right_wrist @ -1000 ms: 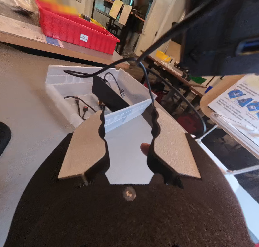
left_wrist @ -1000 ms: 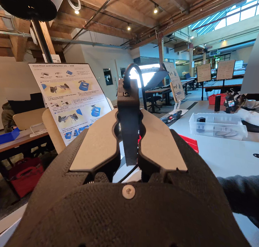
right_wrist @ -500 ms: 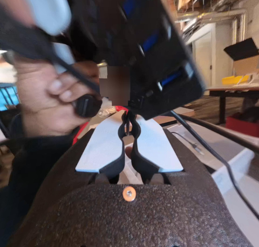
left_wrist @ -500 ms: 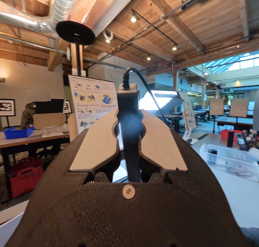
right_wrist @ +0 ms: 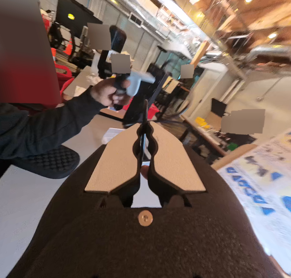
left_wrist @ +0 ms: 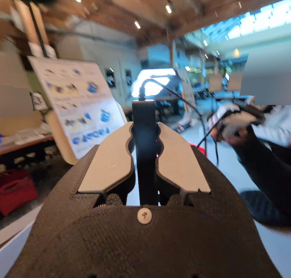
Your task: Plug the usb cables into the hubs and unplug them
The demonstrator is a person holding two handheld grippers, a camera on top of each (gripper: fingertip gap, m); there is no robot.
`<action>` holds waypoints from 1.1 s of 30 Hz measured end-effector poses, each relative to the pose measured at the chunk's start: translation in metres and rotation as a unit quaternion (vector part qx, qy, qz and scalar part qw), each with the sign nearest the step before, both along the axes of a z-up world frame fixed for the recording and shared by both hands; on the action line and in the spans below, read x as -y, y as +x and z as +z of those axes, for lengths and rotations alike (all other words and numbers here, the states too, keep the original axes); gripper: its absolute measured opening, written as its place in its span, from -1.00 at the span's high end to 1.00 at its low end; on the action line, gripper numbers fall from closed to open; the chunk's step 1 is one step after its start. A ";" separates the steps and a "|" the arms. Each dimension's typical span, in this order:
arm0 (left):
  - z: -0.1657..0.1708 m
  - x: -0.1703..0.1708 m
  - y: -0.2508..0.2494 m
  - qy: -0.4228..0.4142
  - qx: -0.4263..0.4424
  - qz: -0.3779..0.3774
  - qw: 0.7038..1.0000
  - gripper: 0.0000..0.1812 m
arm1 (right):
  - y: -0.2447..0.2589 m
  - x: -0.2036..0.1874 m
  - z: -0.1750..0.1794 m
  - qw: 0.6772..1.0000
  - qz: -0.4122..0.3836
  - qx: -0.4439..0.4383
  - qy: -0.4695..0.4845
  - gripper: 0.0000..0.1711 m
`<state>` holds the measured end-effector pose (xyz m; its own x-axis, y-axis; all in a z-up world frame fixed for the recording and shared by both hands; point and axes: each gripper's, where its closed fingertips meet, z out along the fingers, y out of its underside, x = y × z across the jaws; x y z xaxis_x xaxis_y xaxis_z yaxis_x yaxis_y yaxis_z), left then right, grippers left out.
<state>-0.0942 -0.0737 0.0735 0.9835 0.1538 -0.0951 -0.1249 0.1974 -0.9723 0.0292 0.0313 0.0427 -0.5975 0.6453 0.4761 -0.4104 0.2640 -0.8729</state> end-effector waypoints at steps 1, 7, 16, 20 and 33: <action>-0.012 -0.012 0.009 -0.040 0.004 -0.032 0.999 0.73 | 0.003 -0.012 0.005 1.000 -0.021 -0.013 0.002 0.95; -0.059 -0.061 0.074 -0.147 0.059 -0.258 0.953 0.73 | -0.033 -0.072 -0.013 0.985 -0.169 -0.003 0.017 0.95; -0.084 -0.079 0.105 -0.149 0.146 -0.446 0.871 0.73 | -0.079 -0.018 -0.083 0.994 -0.003 0.105 -0.040 0.94; -0.087 -0.087 0.098 -0.128 0.176 -0.463 0.859 0.73 | -0.089 -0.021 -0.099 0.990 -0.025 0.137 -0.019 0.83; -0.135 -0.079 0.098 -0.195 0.190 -0.552 0.789 0.73 | -0.048 0.008 -0.134 0.967 0.021 0.171 0.186 0.32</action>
